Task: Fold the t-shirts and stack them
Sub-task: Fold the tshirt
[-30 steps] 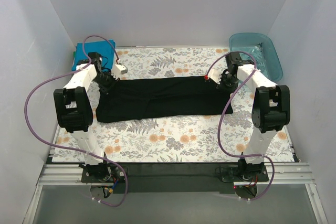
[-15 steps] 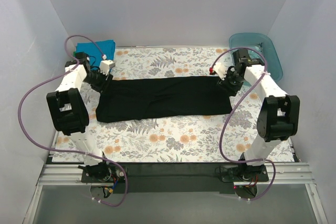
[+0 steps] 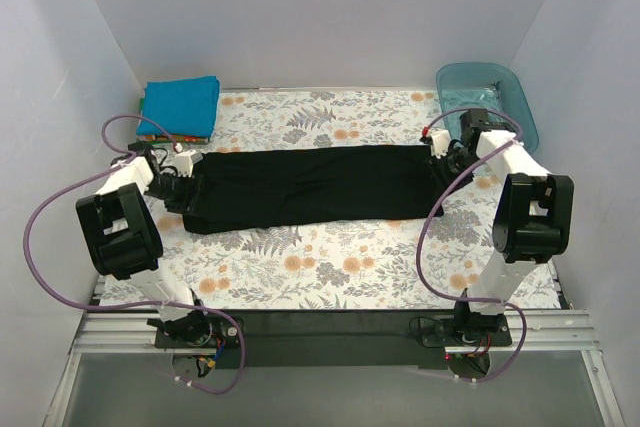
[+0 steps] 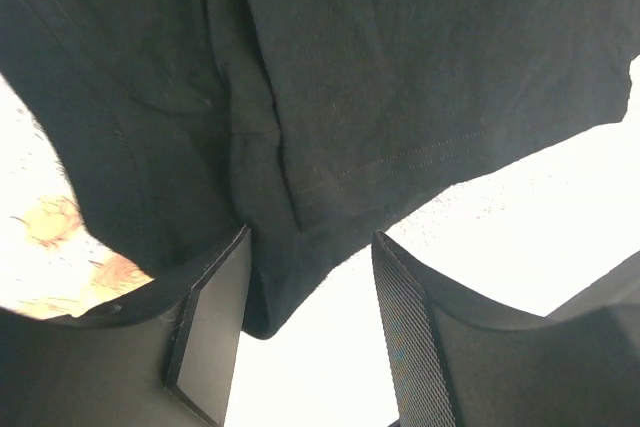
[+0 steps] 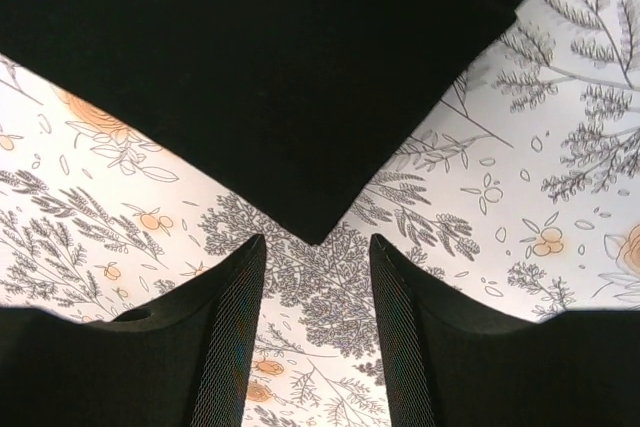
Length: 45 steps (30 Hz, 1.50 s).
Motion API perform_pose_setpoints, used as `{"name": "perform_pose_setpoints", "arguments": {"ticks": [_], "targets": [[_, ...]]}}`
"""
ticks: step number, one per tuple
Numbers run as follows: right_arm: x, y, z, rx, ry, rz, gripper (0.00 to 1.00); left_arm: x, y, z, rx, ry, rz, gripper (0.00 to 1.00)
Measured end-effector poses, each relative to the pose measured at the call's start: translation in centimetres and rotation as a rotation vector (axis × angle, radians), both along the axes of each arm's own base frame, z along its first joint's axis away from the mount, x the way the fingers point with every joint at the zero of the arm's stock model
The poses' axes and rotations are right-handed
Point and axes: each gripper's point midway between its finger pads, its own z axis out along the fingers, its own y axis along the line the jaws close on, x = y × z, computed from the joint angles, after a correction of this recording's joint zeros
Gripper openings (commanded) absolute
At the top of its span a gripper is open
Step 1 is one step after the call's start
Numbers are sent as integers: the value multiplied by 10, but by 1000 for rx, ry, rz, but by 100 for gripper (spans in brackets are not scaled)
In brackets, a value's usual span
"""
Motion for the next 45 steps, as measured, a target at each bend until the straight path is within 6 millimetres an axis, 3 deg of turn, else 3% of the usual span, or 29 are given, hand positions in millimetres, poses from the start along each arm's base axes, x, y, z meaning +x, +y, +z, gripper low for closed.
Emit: {"name": "perform_pose_setpoints", "arguments": {"ticks": [6, 10, 14, 17, 19, 20, 23, 24, 26, 31, 35, 37, 38, 39, 40, 41, 45], "targets": [[-4, -15, -17, 29, 67, -122, 53, -8, -4, -10, -5, 13, 20, 51], [-9, -12, -30, 53, 123, -153, 47, -9, -4, -13, -5, 11, 27, 53], [-16, -7, -39, 76, 166, -166, 35, -10, -4, -18, -1, 11, 31, 53], [-18, -5, -41, 89, 176, -171, 18, -13, -4, -22, 1, 18, 35, 51], [-19, -4, -41, 97, 180, -174, 2, -13, -4, -23, 3, 12, 38, 48], [-19, -5, -41, 99, 180, -175, 1, -13, -4, -23, 5, 9, 39, 45], [-21, -8, -42, 100, 186, -191, 1, -15, -2, -26, 20, 6, 44, 23], [-21, -10, -42, 99, 185, -194, 1, -17, -3, -28, 21, 9, 44, 12], [-20, -15, -41, 92, 178, -197, 1, -23, -3, -32, 27, 19, 47, 2], [-30, -28, -39, 38, 150, -174, 1, -28, -2, -34, 23, 28, 64, 0], [-48, -33, -52, 0, 176, -146, 1, -35, -4, -33, 13, 34, 68, 0], [-51, -33, -54, -4, 184, -143, 20, -45, -7, -33, 6, 53, 66, 0], [-51, -33, -54, -5, 182, -139, 30, -51, -9, -33, 3, 63, 61, 9], [-52, -33, -54, -3, 185, -139, 54, -55, -11, -32, -1, 72, 56, 15], [-54, -31, -52, 5, 190, -140, 62, -59, -12, -31, -4, 80, 51, 21], [-56, -30, -49, 11, 192, -135, 64, -64, -14, -29, -9, 90, 45, 30], [-51, -30, -30, 14, 144, -117, 63, -69, -20, -6, -37, 76, 41, 37]]}}
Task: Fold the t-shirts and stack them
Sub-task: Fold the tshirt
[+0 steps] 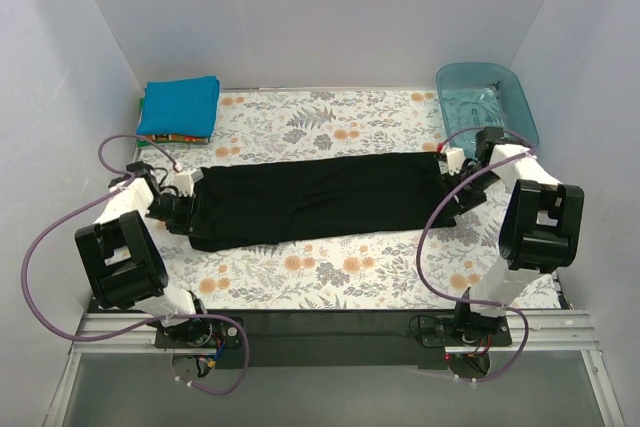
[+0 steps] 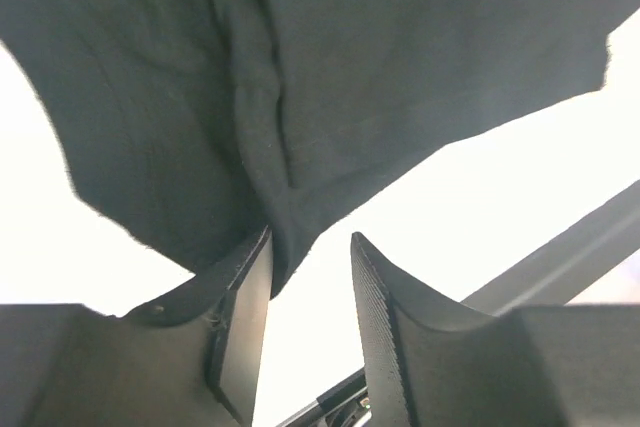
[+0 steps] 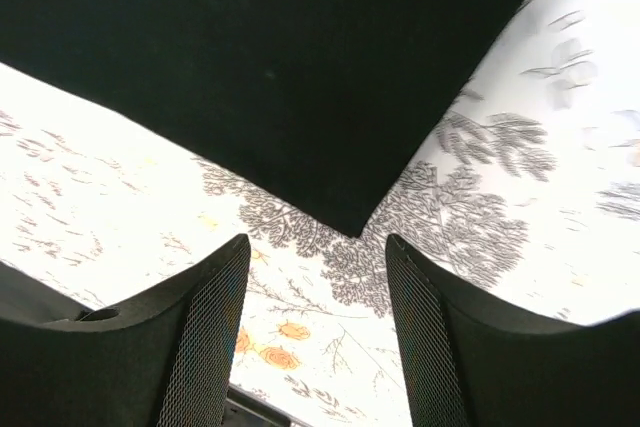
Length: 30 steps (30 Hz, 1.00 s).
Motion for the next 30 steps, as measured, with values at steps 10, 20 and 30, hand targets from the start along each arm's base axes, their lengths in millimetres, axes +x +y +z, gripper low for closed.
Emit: {"name": "perform_pose_setpoints", "arguments": {"ticks": [10, 20, 30], "targets": [[47, 111, 124, 271, -375, 152, 56, 25, -13, 51, -106, -85, 32, 39], [-13, 294, 80, 546, -100, 331, 54, -5, -21, 18, -150, 123, 79, 39], [-73, 390, 60, 658, 79, 337, 59, 4, -9, -9, -90, 182, 161, 44]]}}
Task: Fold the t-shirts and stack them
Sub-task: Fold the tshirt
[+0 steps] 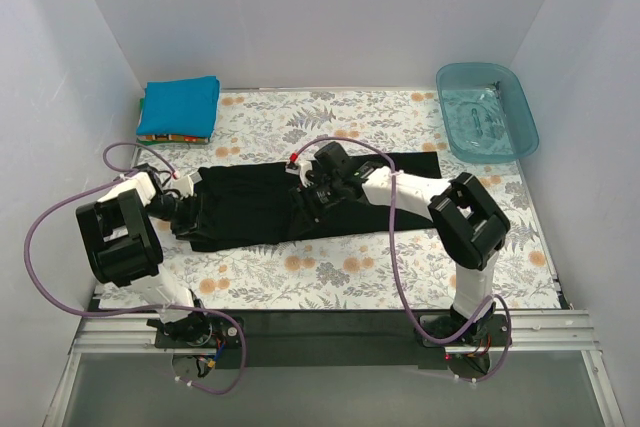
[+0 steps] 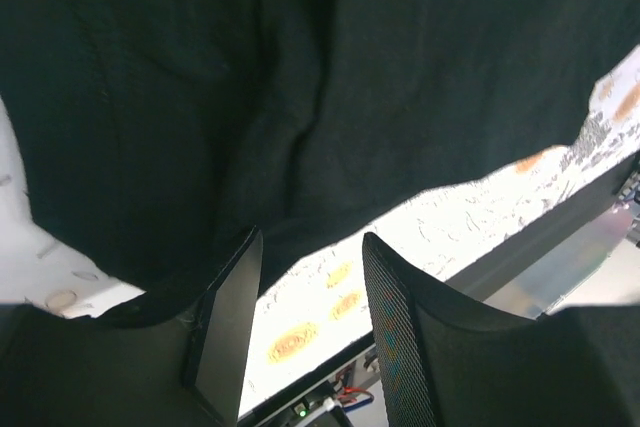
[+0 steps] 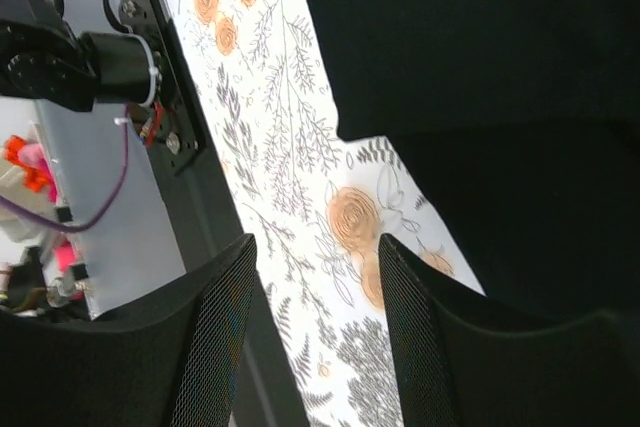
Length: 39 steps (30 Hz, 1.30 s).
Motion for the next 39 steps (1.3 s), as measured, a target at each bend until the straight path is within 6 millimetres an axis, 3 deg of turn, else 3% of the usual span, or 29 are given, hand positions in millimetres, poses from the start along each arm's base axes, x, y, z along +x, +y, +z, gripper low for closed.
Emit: {"name": "perform_pose_setpoints", "arguments": {"ticks": [9, 22, 28, 32, 35, 39], "targets": [[-1, 23, -30, -16, 156, -112, 64, 5, 1, -9, -3, 18, 26, 42], [-18, 49, -48, -24, 288, -124, 62, 5, 1, -9, 0, 11, 27, 42], [-18, 55, -44, -17, 314, -129, 54, 4, 0, -9, 1, 2, 20, 42], [-15, 60, -37, 2, 312, -131, 43, 5, 0, -8, 0, -1, 17, 42], [-13, 62, -35, 12, 312, -131, 24, 4, 0, -8, -1, -3, 12, 42], [-10, 62, -41, 2, 334, -145, 20, 4, -1, -6, -7, 0, 8, 43]]}}
